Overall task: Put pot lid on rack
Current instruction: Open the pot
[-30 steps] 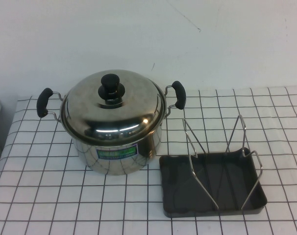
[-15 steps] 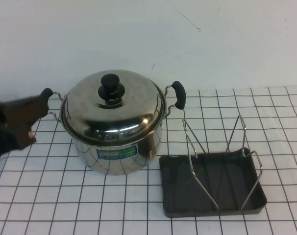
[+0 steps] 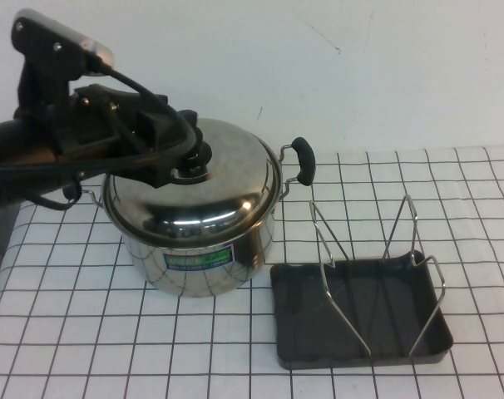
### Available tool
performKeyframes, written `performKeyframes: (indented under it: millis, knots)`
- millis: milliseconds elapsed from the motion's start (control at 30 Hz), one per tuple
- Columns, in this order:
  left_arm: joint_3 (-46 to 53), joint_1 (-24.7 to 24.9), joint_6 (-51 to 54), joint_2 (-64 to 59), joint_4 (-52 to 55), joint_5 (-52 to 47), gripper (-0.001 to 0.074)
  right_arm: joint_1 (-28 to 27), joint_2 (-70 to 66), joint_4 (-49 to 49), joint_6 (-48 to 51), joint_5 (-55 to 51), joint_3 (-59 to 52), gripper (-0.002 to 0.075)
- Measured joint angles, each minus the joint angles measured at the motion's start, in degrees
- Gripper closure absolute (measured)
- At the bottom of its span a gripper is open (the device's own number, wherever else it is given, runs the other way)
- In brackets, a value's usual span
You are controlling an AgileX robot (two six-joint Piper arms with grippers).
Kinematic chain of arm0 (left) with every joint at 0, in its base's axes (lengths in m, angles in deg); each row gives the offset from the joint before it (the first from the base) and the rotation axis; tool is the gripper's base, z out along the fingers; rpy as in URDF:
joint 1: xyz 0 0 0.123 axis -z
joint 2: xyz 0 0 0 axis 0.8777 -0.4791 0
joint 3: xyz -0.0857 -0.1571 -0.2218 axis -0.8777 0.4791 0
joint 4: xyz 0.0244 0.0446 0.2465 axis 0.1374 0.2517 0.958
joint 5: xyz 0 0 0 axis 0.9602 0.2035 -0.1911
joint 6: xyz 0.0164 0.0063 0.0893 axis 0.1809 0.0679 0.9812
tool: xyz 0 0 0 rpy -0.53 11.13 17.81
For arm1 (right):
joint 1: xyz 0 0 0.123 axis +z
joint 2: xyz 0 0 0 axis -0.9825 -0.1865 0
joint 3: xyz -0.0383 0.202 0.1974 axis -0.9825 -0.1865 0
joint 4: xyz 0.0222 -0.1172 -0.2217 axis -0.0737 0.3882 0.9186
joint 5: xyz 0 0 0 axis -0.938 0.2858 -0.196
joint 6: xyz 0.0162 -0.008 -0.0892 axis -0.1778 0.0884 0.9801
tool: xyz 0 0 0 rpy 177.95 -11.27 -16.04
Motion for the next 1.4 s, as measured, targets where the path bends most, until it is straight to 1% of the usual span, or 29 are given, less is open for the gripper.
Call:
performKeyframes:
  millis: [67, 100, 133, 167, 233, 400, 567, 633, 733, 867, 933, 1200, 1400]
  knots:
    - [-1.31, 0.92, 1.68, -2.67, -0.51, 1.62, 0.0267, 0.0, 0.0, -1.08, 1.13, 0.0, -0.04, 0.0729]
    - [-1.83, 1.28, 2.09, -3.73, -1.06, 2.8, 0.019, 0.0, 0.0, -1.5, 1.43, 0.0, -0.04, 0.0729]
    - [-2.18, 1.61, 2.49, -5.04, -1.32, 4.49, 0.0138, 0.0, 0.0, -1.77, 1.69, 0.0, -0.04, 0.0729]
    - [-2.63, 1.89, 2.5, -6.36, -1.59, 6.25, 0.0104, 0.0, 0.0, -1.87, 1.8, 0.0, -0.04, 0.0729]
    - [-3.04, 2.3, 3.7, -8.99, -2.11, 9.06, 0.0071, 0.0, 0.0, -2.07, 1.92, -0.09, -0.04, 0.0729]
    - [-4.78, 2.37, 6.39, -14.52, -2.6, 10.95, 0.0045, 0.0, 0.0, -2.07, 1.92, -0.14, -0.13, 0.0729]
    - [-6.09, 2.37, 6.39, -17.63, -2.6, 11.06, 0.0048, 0.0, 0.0, -2.07, 1.92, -0.23, -0.13, 0.0729]
    - [-6.08, 2.37, 6.39, -18.27, -2.6, 11.06, 0.0075, 0.0, 0.0, -2.07, 1.92, -0.23, -0.13, 0.0729]
    - [-6.71, 2.37, 6.39, -18.96, -2.73, 10.85, 0.0161, 0.0, 0.0, -2.07, 1.99, -0.23, -0.13, 0.0729]
    - [-7.18, 2.37, 8.12, -19.22, -2.73, 10.48, 0.0329, 0.0, 0.0, -2.07, 2.04, -0.23, -0.13, 0.0729]
    - [-7.4, 2.37, 9.0, -19.22, -3.3, 10.48, 0.0399, 0.0, 0.0, -2.07, 2.04, -0.23, -0.13, 0.0729]
    - [-8.31, 2.37, 10.56, -19.22, -3.4, 9.51, 0.0406, 0.0, 0.0, -2.07, 2.13, -0.23, -0.13, 0.0729]
    - [-9.62, 2.37, 10.66, -19.31, -2.43, 4.57, 0.0407, 0.0, 0.0, -2.07, 2.13, -0.23, -0.13, 0.0729]
